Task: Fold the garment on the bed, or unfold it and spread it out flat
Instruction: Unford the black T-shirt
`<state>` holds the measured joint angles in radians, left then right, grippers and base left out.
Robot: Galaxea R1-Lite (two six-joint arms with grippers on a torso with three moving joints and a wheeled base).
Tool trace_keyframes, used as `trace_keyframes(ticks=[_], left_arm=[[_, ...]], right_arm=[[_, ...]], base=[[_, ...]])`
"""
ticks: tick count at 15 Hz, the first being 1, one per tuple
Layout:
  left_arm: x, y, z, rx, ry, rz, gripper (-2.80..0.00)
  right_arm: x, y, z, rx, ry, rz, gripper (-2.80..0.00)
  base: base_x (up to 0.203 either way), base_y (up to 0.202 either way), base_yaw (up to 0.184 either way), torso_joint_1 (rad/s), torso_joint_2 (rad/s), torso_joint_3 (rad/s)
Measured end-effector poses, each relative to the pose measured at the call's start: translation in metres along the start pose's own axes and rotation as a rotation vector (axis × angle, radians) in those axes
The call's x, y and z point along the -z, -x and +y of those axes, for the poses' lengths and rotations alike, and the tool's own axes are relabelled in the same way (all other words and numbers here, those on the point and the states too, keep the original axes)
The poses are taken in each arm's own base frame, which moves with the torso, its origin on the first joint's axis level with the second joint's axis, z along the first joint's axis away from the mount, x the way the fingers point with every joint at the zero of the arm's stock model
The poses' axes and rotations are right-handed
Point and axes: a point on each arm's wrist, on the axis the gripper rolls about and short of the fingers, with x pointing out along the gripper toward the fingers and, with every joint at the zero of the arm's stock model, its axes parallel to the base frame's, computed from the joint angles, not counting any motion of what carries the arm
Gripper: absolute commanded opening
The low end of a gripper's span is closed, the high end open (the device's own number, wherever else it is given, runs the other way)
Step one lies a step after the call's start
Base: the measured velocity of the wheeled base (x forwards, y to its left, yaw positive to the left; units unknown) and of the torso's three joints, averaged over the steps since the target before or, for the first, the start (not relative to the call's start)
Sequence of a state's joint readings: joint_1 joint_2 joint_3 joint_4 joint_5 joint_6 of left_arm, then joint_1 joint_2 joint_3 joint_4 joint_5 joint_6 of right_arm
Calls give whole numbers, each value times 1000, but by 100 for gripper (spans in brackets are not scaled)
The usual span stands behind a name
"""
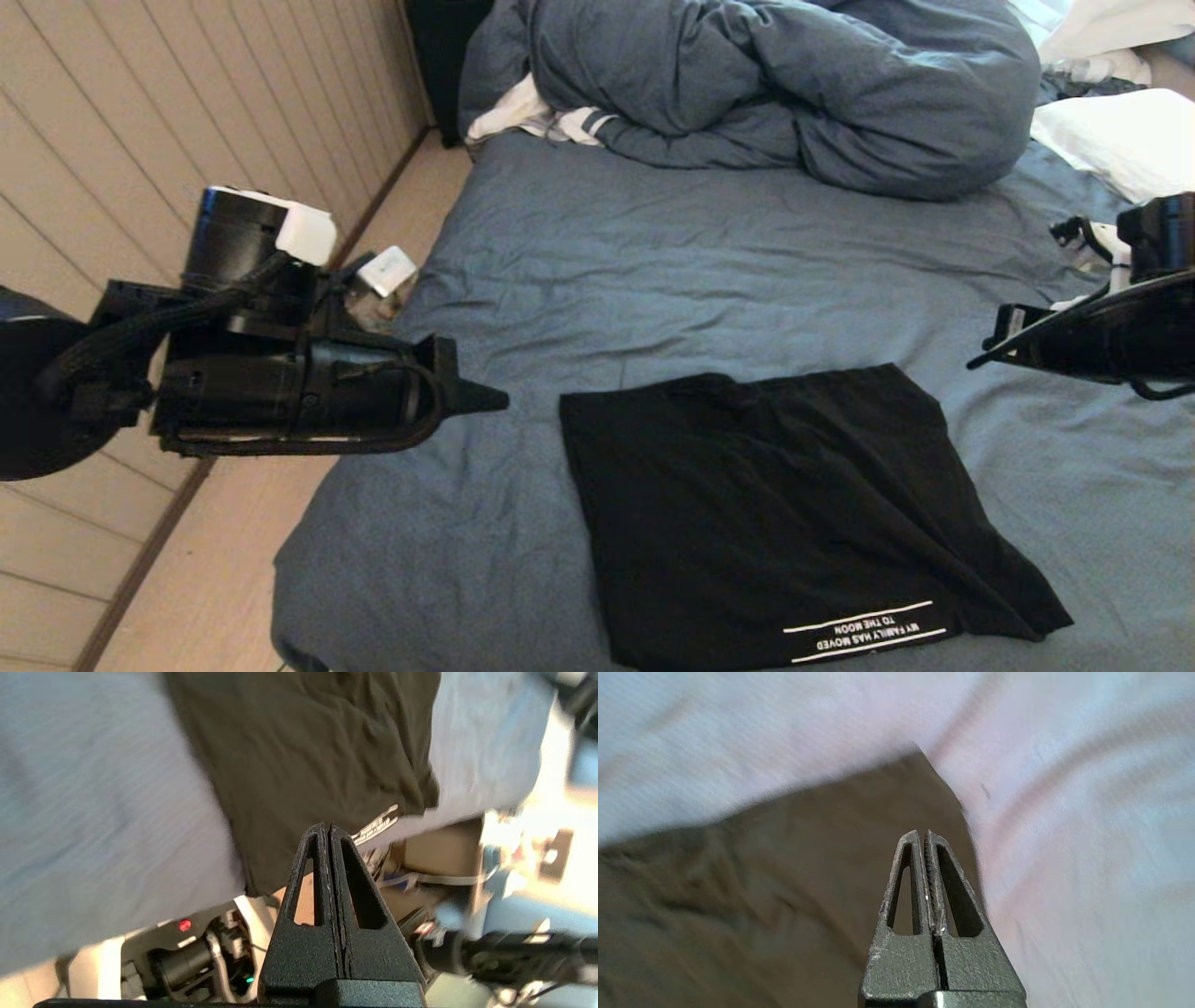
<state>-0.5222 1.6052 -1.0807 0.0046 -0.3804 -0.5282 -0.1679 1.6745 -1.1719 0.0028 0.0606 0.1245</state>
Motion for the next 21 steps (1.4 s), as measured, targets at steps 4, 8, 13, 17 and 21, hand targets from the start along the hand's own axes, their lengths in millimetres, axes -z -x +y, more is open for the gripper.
trace_keyframes(ticks=[4,8,13,17,21], left_arm=[[-1,-53,7,-1,-8,54,0],[6,-93,14,-97,-29,58,0],[15,-146,27,-201,-89,-110,0],[28,-180,42,-321,-156,-139,0],[37,-200,46,-340,-176,-155,0]], right_arm=[[-25,-16,8,-26,10,-61,-280],[-41,-29,10,-38,15,-100,-280],[-37,-43,7,-61,6,-72,-280],[-33,-49,4,-75,3,-49,-280],[-31,-52,0,-83,-2,-40,-280]], base=[[0,0,0,0,0,0],[0,0,0,0,0,0],[0,0,0,0,0,0],[0,0,0,0,0,0],[0,0,0,0,0,0]])
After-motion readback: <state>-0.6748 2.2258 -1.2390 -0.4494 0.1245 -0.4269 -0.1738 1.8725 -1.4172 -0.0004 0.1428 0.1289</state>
